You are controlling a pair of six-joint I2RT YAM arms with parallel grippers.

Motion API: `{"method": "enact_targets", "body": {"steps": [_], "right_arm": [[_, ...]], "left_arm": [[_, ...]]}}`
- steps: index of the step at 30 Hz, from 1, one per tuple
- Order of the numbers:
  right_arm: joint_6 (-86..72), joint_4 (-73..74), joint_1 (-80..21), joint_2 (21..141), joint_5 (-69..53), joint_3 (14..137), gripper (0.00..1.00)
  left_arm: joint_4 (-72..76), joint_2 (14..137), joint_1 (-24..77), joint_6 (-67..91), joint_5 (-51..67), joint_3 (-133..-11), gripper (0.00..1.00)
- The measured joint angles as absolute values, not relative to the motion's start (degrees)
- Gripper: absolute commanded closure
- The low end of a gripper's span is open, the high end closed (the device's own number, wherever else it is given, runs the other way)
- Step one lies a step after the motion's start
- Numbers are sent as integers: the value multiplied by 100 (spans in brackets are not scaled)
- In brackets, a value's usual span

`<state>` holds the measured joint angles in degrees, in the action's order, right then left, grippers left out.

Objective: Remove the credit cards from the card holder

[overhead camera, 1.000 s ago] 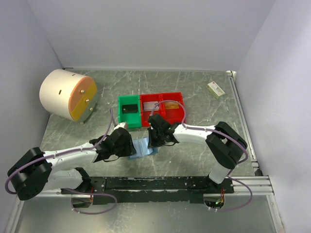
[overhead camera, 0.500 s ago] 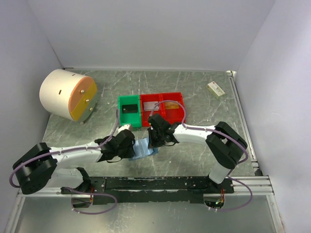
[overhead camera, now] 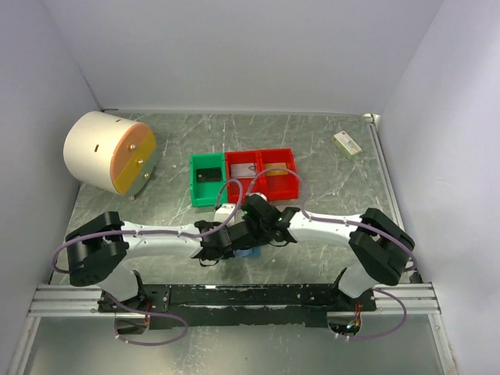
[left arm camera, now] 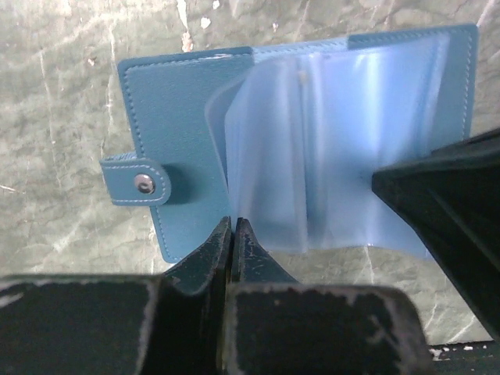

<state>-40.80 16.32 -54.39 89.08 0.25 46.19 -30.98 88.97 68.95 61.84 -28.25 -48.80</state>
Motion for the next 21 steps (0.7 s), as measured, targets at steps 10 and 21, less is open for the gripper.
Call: {"method": "enact_targets", "body": {"steps": [10,21], "right_arm": [[-4495,1227,-5343,8003,-674,3658,67],[-3787,1594,-4466,7026,-805,3564,71]], "left_arm": [[-2213,7933,7076,6261,-2510,-3903,50],[-2235,7227,7693,6696,-2598,-3861,37]]}}
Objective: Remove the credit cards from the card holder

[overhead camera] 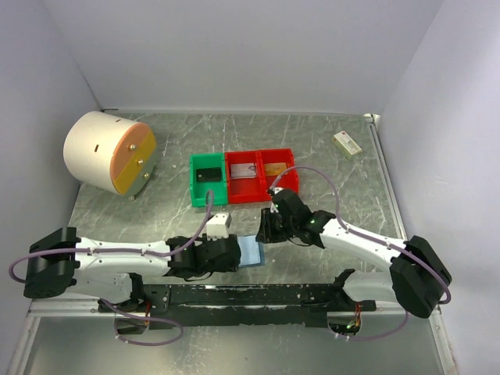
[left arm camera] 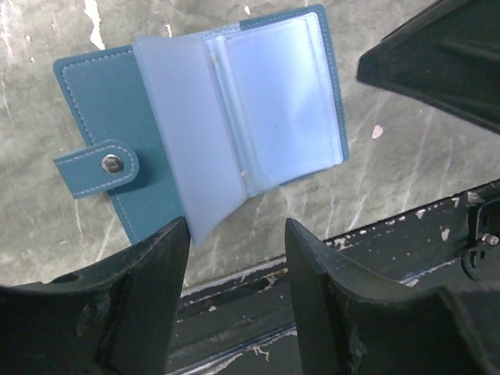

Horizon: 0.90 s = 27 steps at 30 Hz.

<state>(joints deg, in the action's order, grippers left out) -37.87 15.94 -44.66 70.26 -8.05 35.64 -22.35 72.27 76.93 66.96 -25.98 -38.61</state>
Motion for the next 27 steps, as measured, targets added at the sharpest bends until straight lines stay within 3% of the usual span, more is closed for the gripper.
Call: {"method": "enact_targets", "body": {"steps": [5,15,20,27], "right_arm": [[-3640,1393,-4473,6921,-1133,3365,75],[-3470,709,-4508,7537,-1712,3242,76],[-3297,965,-4510,7472,-1358,3277,58],[-2834,1505,-4469,5986,287,4322,29]], "left_arm": [[-2755,7212,7918,7024,-2867,-4226,24],[-3673,6702,7933,7352,-3389,-4888,14],[-3929,5931,7929,7373,-3706,-4873,8],[-4311,4886,7446,6904,-4104,-4866,2]]}}
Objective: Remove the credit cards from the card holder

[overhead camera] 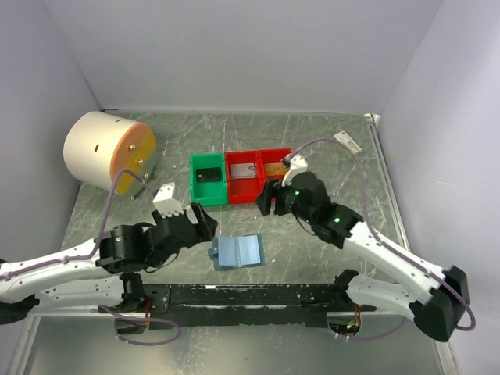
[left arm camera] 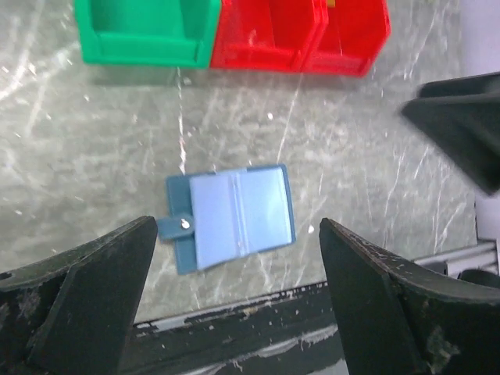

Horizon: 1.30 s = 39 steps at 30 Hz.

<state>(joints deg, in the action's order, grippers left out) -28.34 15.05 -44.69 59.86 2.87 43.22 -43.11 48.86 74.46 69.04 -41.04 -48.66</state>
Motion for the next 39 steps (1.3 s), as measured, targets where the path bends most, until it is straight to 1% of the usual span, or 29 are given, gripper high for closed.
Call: {"method": "enact_targets", "body": {"steps": [2,5,9,14,16,19,23,26,30,32,34,35,36,37,39], "right_arm": [[-2663,1474,-4442,5660,816,4637,26],[-2364,1393,-4397,5290,1614,4925,24],[-2029,1345,-4366,5190,2298,5004,23],[-1653,1376,-4355,5201,2536,5070,23],[-1487,1350,-4357,5188,2554,5153,19],[-1267,1275,-4344,5151,2624,5245,17],[-1133,1481,-3876,5435,2368,5756,17],[-1146,1588,-3033,5850,1894,6313,17],[-1330,1761,-1660,6198,965,6571,17],[-1420,1894,-1247,6383,563,6711,16],[-1472,2104,-963,6643,239,7063,15],[-1479,2132,-899,6726,165,7203,12],[-1468,2174,-851,6799,104,7380,2],[-1452,2182,-834,6823,64,7511,0],[-1389,2196,-832,6827,-10,7762,0]], "left_arm": [[-4338,4644,7216,6598,-4156,-4880,0],[-4320,4517,6866,6016,-4145,-5039,0],[-4268,4980,6300,5262,-3922,-5596,0],[-4163,5929,5260,4364,-3293,-6132,0],[-4066,6025,4779,4007,-2936,-6147,0],[-4064,6163,3846,3470,-2206,-6460,1],[-4053,6584,2604,2904,-1422,-7273,0],[-4066,6630,1796,2602,-1004,-7546,0],[-4150,6514,799,2381,-635,-7758,0],[-4156,6445,550,2351,-635,-7797,0],[-4163,6368,523,2324,-633,-7797,0],[-4154,6335,523,2311,-633,-7797,1],[-4154,6309,523,2296,-633,-7802,1],[-4163,6294,523,2290,-635,-7824,1],[-4165,6294,523,2287,-646,-7918,0]]}}
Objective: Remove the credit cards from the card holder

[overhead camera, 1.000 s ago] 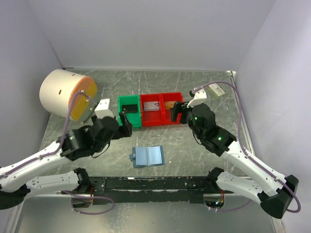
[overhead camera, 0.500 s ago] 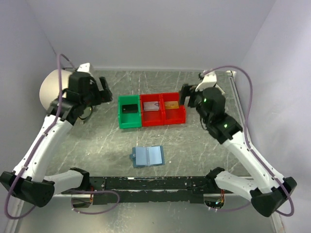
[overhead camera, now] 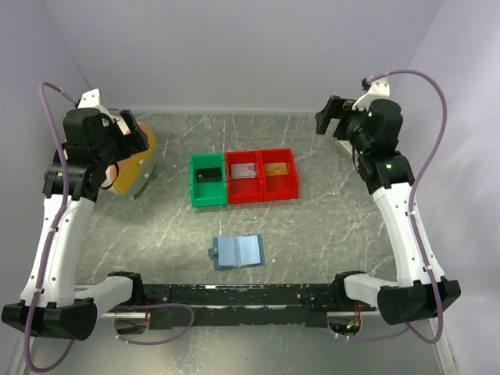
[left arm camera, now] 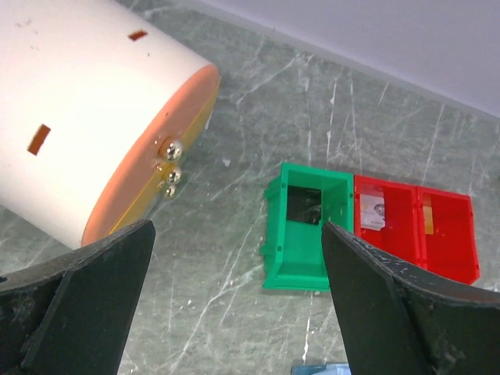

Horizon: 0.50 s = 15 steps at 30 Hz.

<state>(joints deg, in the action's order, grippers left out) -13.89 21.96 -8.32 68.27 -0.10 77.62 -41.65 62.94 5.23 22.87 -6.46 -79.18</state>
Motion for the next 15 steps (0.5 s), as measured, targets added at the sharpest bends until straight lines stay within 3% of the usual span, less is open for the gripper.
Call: {"method": "enact_targets", "body": {"steps": [6,15], "right_arm": [[-1122,2104,-832,6757,-178,8401,0],[-991,2086,-832,6624,-104,8106,0]], "left_arm": [[-4206,6296,523,2213,-655,-8497,0],[-4403,6462,523,1900,-727,-9207,0]]}}
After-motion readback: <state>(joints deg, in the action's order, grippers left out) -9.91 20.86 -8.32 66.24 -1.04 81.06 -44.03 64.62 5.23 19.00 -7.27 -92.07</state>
